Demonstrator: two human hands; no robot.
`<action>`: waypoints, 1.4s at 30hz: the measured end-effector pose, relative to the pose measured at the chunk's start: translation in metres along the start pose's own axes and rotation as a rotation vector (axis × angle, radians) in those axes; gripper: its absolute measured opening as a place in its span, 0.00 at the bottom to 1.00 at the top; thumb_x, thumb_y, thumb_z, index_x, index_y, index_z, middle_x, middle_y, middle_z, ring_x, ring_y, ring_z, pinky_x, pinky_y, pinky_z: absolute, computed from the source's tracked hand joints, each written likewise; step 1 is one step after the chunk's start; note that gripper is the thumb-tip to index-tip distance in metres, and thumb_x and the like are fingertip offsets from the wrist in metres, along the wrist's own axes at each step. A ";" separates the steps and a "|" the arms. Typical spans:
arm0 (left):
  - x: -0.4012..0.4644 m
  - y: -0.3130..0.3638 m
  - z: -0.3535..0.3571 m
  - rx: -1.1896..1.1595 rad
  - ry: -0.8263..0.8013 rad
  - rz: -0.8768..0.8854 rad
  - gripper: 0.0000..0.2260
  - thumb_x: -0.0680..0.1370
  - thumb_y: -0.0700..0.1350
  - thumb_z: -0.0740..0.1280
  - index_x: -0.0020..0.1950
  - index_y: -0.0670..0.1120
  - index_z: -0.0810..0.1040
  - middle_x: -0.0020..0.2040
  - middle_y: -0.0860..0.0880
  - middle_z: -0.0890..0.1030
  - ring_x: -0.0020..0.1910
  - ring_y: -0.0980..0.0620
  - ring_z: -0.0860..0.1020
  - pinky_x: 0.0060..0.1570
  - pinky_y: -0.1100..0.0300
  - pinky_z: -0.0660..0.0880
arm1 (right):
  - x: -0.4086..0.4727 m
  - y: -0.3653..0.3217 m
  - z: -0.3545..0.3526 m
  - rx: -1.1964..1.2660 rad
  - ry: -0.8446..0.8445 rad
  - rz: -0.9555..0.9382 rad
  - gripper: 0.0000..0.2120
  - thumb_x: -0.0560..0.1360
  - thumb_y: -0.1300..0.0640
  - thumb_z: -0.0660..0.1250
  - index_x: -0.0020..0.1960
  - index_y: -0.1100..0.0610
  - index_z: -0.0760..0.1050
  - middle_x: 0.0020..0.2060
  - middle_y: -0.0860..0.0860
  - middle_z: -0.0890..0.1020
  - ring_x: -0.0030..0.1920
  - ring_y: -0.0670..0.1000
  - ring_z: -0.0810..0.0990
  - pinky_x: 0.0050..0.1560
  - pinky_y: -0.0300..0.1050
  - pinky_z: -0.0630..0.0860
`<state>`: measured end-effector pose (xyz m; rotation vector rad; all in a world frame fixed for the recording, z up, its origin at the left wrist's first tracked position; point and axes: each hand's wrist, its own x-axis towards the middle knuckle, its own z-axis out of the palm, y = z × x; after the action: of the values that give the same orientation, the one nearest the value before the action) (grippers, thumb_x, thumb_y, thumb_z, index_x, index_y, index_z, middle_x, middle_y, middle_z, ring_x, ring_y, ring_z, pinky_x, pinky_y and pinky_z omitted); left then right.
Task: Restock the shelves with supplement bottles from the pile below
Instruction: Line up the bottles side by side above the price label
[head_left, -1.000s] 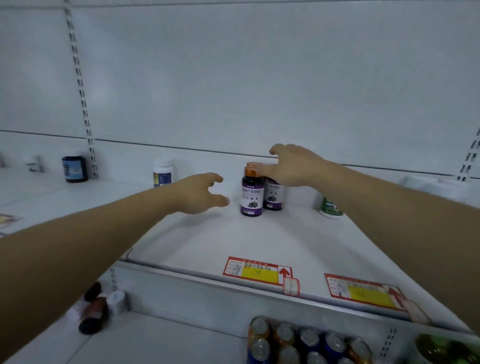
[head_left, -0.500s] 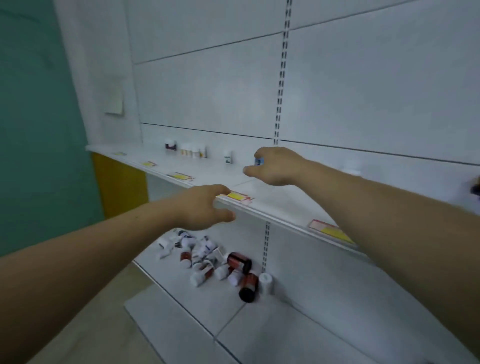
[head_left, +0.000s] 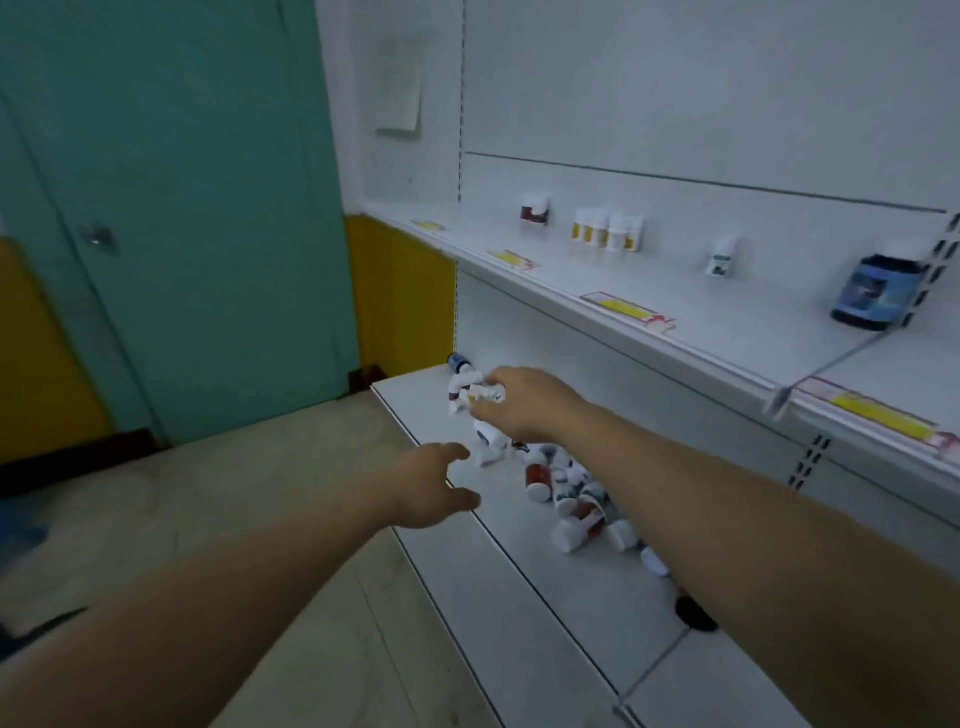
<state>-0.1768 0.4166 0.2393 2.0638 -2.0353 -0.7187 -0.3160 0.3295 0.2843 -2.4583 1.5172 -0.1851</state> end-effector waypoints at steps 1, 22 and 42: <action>0.019 -0.011 0.006 -0.008 -0.026 -0.016 0.31 0.76 0.58 0.65 0.75 0.51 0.60 0.75 0.49 0.62 0.71 0.49 0.64 0.68 0.57 0.63 | 0.016 0.012 0.015 0.017 -0.024 0.035 0.28 0.75 0.38 0.60 0.69 0.53 0.67 0.66 0.55 0.73 0.61 0.56 0.73 0.57 0.49 0.70; 0.342 -0.076 0.068 0.027 -0.499 0.280 0.31 0.76 0.53 0.67 0.76 0.48 0.58 0.73 0.46 0.64 0.68 0.48 0.68 0.60 0.62 0.65 | 0.124 0.157 0.167 0.253 -0.040 0.852 0.20 0.76 0.47 0.64 0.62 0.59 0.72 0.60 0.57 0.78 0.59 0.56 0.77 0.54 0.44 0.72; 0.401 -0.066 0.209 -0.031 -0.231 0.235 0.30 0.76 0.60 0.62 0.71 0.45 0.57 0.63 0.37 0.71 0.60 0.37 0.72 0.60 0.48 0.69 | 0.095 0.173 0.275 0.541 0.211 1.342 0.24 0.76 0.50 0.63 0.68 0.57 0.62 0.60 0.59 0.70 0.58 0.61 0.74 0.57 0.49 0.71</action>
<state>-0.2242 0.0766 -0.0621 1.7540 -2.3200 -0.9738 -0.3571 0.2094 -0.0295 -0.7263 2.4020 -0.4847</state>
